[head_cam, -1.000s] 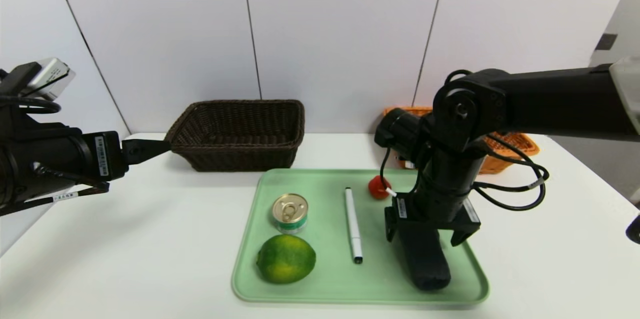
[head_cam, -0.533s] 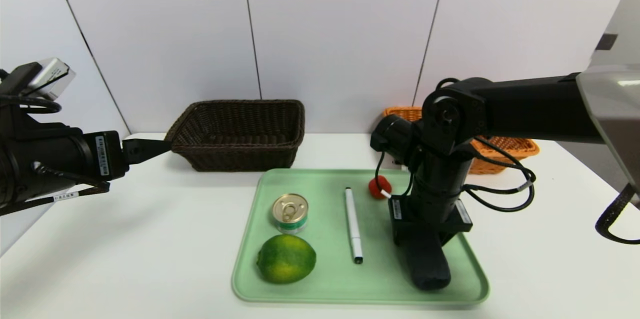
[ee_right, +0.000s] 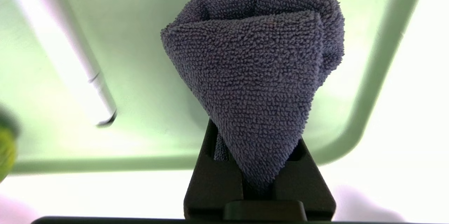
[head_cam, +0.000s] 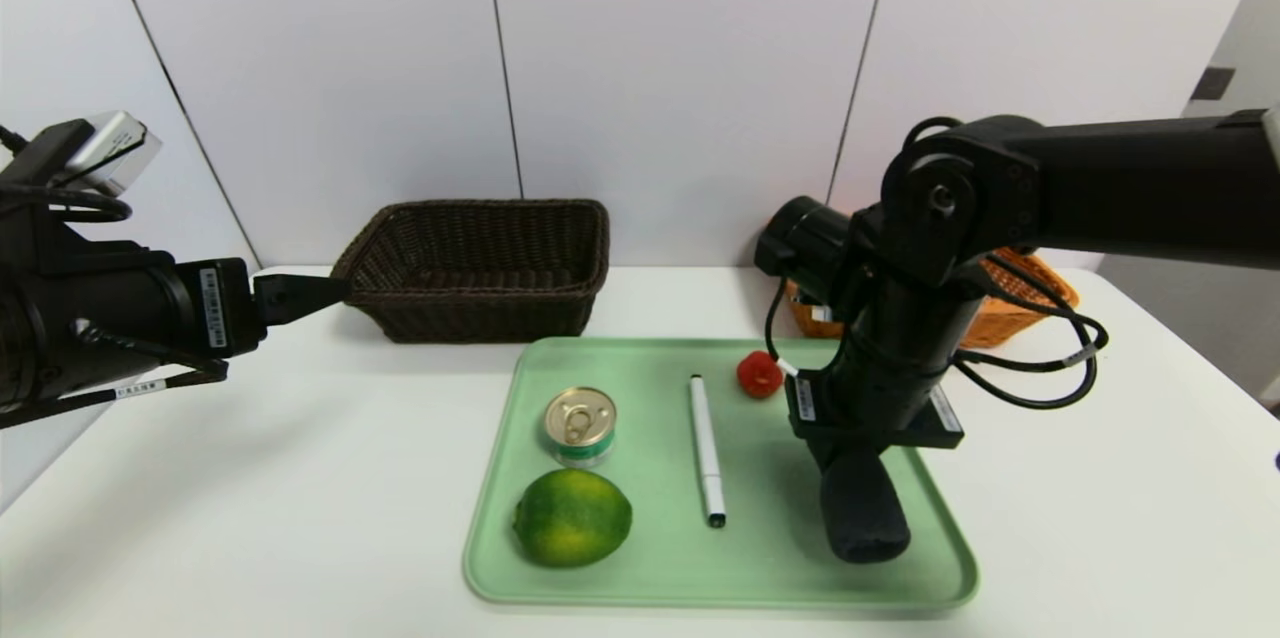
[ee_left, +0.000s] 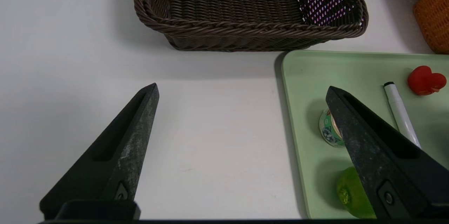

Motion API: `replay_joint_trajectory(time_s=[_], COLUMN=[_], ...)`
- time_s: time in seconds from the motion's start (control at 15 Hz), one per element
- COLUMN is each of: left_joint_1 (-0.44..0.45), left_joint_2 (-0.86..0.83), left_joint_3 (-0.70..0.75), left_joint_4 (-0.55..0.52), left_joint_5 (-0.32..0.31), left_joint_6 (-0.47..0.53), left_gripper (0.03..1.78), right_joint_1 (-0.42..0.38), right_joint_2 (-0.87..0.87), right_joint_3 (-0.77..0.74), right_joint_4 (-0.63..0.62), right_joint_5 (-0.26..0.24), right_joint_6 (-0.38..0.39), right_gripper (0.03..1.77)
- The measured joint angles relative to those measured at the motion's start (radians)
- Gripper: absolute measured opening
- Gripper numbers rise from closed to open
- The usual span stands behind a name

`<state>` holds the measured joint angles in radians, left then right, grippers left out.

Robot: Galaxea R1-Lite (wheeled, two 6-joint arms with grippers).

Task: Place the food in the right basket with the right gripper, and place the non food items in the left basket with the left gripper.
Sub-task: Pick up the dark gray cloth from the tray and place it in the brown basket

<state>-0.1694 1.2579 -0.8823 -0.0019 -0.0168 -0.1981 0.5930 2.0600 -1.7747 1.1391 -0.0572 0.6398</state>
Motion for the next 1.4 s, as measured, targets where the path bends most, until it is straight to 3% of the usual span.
replay_joint_trajectory(time_s=[0.2,0.4,0.6,0.8,1.0,1.13,1.27,1.4], left_joint_1=[-0.004,-0.009,-0.013,-0.013,-0.019,-0.023,-0.041,-0.047], left_joint_2=[-0.001,-0.005,-0.012,-0.029,-0.042,-0.051,-0.062,-0.071], left_joint_3=[-0.007,-0.007,-0.007,-0.007,0.005,0.034,0.069,0.094], left_joint_4=[0.0,0.001,0.022,0.047,0.049,0.048,0.049,0.049], left_joint_5=[0.0,0.003,0.009,0.01,0.012,0.012,0.013,0.012], left_joint_6=[0.0,0.0,0.0,0.0,0.0,0.0,0.0,0.001], left_gripper=[1.69,1.69,1.69,1.69,1.69,1.69,1.69,1.69], right_joint_1=[0.003,0.019,0.046,0.083,0.117,0.136,0.151,0.155], right_joint_2=[-0.082,-0.172,-0.213,-0.165,-0.023,0.094,0.193,0.256], right_joint_3=[-0.048,-0.161,-0.158,-0.144,-0.158,-0.169,-0.177,-0.181], right_joint_4=[0.018,-0.073,-0.412,-0.801,-1.191,-1.436,-1.623,-1.681], right_joint_5=[0.014,0.09,0.103,0.076,-0.009,-0.058,-0.07,-0.038], right_joint_6=[-0.004,-0.026,-0.046,-0.089,-0.232,-0.378,-0.479,-0.495], right_gripper=[0.21,0.21,0.21,0.21,0.21,0.21,0.21,0.21])
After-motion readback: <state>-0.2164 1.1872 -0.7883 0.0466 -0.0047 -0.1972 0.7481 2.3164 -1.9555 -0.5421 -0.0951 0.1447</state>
